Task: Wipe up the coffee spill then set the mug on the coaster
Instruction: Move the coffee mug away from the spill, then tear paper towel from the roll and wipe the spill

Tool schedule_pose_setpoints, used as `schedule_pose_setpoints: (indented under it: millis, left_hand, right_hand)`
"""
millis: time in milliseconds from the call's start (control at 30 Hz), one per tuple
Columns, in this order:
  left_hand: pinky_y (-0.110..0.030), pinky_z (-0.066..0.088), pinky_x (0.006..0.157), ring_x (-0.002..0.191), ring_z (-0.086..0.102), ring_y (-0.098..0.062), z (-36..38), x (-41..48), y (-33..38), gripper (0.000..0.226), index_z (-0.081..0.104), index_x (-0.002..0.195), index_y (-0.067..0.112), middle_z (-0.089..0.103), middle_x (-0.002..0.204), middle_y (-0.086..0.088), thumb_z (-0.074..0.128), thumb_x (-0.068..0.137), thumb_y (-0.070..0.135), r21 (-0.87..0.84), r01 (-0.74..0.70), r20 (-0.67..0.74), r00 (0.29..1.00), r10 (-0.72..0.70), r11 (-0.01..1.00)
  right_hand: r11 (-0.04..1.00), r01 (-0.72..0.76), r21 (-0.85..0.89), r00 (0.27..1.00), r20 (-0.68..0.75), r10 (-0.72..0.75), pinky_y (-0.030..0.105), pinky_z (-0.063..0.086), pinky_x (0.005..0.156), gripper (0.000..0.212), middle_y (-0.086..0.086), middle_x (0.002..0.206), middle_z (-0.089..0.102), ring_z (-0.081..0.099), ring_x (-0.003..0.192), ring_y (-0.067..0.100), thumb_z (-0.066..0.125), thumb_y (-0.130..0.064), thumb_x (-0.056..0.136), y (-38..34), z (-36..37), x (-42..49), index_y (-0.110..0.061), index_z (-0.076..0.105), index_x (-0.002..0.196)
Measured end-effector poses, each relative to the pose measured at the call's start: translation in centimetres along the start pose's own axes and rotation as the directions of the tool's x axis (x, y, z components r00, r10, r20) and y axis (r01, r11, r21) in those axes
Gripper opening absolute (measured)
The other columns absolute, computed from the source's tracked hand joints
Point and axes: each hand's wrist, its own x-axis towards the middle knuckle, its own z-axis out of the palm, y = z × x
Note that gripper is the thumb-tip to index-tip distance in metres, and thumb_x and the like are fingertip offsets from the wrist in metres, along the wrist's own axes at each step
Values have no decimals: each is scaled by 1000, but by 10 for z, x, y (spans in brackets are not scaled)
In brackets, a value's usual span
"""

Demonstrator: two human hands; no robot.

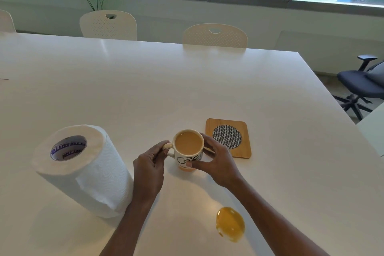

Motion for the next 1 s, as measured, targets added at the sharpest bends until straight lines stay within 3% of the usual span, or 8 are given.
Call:
schedule_pose_setpoints:
  millis: [167,300,433,500,567,733,867,1000]
  left_hand:
    - [-4,44,99,121,61,3,-1,-12,10,40,65,140,10,71,133,-3,67,99,9,76,-29,-1,1000,29,997]
    - [-31,43,116,141,54,-18,-6,-31,21,56,47,154,12,52,154,-1,61,100,4,197,-97,-18,995,102,976]
    - [-27,38,119,150,44,-15,-20,-55,40,60,38,160,15,44,163,-1,53,102,7,216,-265,-70,956,285,940]
    - [-23,37,119,151,41,-14,-30,-71,56,60,39,159,13,44,165,-1,52,101,7,205,-378,-61,916,397,903]
    - [-24,37,119,151,43,-19,-40,-86,72,60,44,155,9,45,164,-2,56,97,1,184,-495,-45,859,511,849]
    - [-36,48,110,135,60,-27,-74,-118,108,44,55,142,5,59,149,-5,52,98,-1,259,-677,-158,674,722,689]
    - [-34,46,106,129,59,-18,-119,-118,126,43,61,137,11,65,133,-9,54,96,1,416,-572,-367,606,706,707]
    - [-47,47,106,137,47,-18,-171,-90,126,38,63,136,7,57,144,-14,52,99,9,428,-343,-408,752,518,836]
  right_hand:
    - [998,-34,-44,997,69,37,25,46,117,103,-9,148,63,56,139,1,100,-28,69,-4,-3,-4,-31,44,156]
    - [998,-39,-53,999,34,41,36,36,127,114,-7,165,45,40,153,5,98,-34,70,-17,-12,-19,-21,33,164]
    - [999,39,-31,985,-170,-43,39,42,124,103,-12,160,51,47,149,6,88,-60,72,-43,-24,-42,-26,43,158]
    - [994,109,2,970,-220,-105,35,46,120,92,-17,153,58,53,145,6,84,-65,75,-60,-22,-51,-29,48,153]
    - [984,176,35,962,-220,-164,32,47,118,79,-16,148,63,56,143,12,84,-52,81,-78,-13,-58,-28,52,150]
    - [956,279,91,960,-40,-276,31,46,118,74,-10,151,61,57,143,16,83,-33,87,-120,28,-72,-24,49,152]
    - [958,284,50,952,105,-288,37,39,123,100,-15,163,45,44,152,9,85,-55,81,-144,70,-81,-30,33,162]
    - [978,207,-33,964,174,-199,24,28,119,127,-25,171,23,24,156,-4,76,-86,65,-163,107,-83,-48,6,164]
